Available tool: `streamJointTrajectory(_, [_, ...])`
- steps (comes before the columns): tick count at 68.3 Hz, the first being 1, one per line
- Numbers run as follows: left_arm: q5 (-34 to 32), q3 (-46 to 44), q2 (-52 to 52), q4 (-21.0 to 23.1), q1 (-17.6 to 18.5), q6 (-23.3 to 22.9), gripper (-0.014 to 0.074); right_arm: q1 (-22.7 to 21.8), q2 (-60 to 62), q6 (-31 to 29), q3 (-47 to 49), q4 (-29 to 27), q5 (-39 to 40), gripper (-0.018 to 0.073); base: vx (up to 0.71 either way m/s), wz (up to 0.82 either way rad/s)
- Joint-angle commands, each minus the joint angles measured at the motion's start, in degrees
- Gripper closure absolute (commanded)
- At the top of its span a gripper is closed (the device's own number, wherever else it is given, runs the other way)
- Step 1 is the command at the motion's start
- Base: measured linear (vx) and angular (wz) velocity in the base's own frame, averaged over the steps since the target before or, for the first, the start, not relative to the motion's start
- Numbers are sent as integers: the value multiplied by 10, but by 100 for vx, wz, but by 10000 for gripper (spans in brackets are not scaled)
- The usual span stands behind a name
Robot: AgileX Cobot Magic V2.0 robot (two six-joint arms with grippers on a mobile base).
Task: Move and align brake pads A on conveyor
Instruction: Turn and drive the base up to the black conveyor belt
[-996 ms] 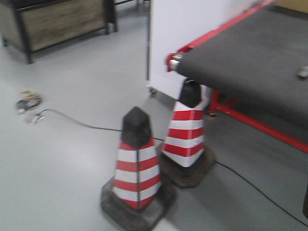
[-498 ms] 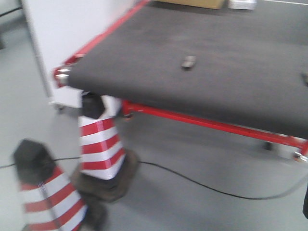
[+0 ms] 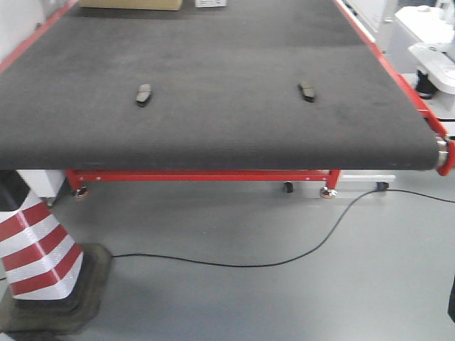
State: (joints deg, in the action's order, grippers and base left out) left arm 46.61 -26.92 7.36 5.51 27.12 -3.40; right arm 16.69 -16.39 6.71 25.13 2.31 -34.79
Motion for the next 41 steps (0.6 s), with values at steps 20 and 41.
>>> streamJointTrajectory(20, [-52,-16,9,6,2,-5,603,0,-5,-7,19,5,55,564,3,-6])
streamJointTrajectory(41, [-52,-16,9,7,2,-5,603,0,-5,-7,19,5,55,564,13,-6])
